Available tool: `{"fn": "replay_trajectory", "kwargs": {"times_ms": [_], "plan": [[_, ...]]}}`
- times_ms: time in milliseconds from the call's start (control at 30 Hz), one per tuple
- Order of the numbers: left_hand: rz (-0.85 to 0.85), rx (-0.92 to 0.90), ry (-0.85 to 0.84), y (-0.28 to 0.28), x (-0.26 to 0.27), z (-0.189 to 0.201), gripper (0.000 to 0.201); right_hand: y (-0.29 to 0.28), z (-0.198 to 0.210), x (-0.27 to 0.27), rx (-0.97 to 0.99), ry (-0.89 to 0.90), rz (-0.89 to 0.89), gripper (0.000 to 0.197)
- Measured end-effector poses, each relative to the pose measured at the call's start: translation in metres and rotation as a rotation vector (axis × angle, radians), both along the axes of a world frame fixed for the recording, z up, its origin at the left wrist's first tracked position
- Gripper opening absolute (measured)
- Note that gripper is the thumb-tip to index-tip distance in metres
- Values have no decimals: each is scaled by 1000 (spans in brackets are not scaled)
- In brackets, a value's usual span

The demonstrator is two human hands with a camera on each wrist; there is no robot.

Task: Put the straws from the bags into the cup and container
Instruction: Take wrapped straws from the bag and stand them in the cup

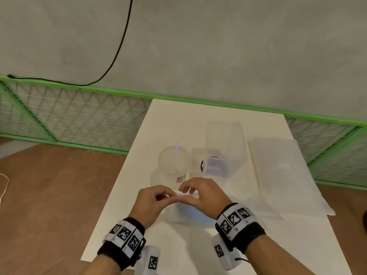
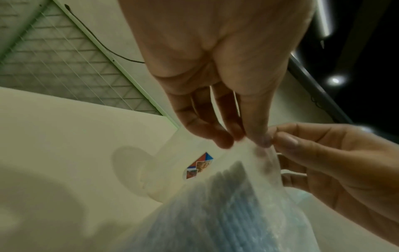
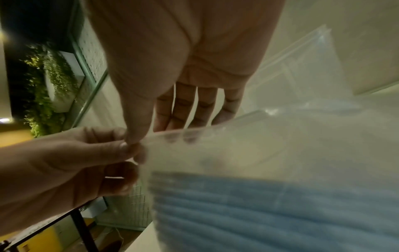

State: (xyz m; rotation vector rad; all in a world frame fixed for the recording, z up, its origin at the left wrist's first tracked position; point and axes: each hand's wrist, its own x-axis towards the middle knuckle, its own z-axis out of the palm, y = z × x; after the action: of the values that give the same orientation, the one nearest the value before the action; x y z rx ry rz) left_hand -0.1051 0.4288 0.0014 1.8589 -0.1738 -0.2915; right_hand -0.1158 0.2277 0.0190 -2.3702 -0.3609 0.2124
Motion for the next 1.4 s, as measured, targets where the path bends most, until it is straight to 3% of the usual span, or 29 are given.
{"fn": "replay_trajectory", "kwargs": {"times_ms": [100, 200, 300, 533, 733, 900, 967, 1033, 1133, 1167, 1233, 1300, 1400], "plan": [[-75, 33, -37, 4, -3, -1, 10, 10, -3, -3, 32, -13, -36, 22], [36, 13, -22, 9, -4, -4, 10, -5, -9, -13, 17, -29, -106, 12], [207, -25, 35, 19, -2, -11, 9, -57, -19, -28, -50, -38, -247, 7], [383, -268, 142, 25, 1, -19, 8, -179, -25, -68, -273, -73, -566, 4], [365, -351, 182, 14, 0, -16, 6, -183, -24, -78, -89, -38, -639, 12], [341, -116, 169, 8, -1, -13, 5, -146, -31, -75, 18, -4, -452, 6], [326, 8, 152, 4, -3, -11, 10, -137, -35, -70, -48, 6, -399, 19], [310, 87, 148, 0, -5, -8, 14, -130, -33, -64, -142, 138, -418, 36], [271, 200, 133, -7, -8, 0, 24, -125, -29, -58, -418, 219, -356, 30], [253, 234, 126, -8, -8, 2, 29, -122, -27, -59, -489, 207, -304, 36], [217, 303, 111, -12, -10, 7, 34, -116, -25, -63, -484, 241, -261, 88], [152, 394, 81, -15, -13, 7, 32, -108, -21, -70, -449, 256, -257, 124], [-11, 504, -28, -18, -15, 4, 23, -103, -20, -74, -421, 254, -259, 139]]}}
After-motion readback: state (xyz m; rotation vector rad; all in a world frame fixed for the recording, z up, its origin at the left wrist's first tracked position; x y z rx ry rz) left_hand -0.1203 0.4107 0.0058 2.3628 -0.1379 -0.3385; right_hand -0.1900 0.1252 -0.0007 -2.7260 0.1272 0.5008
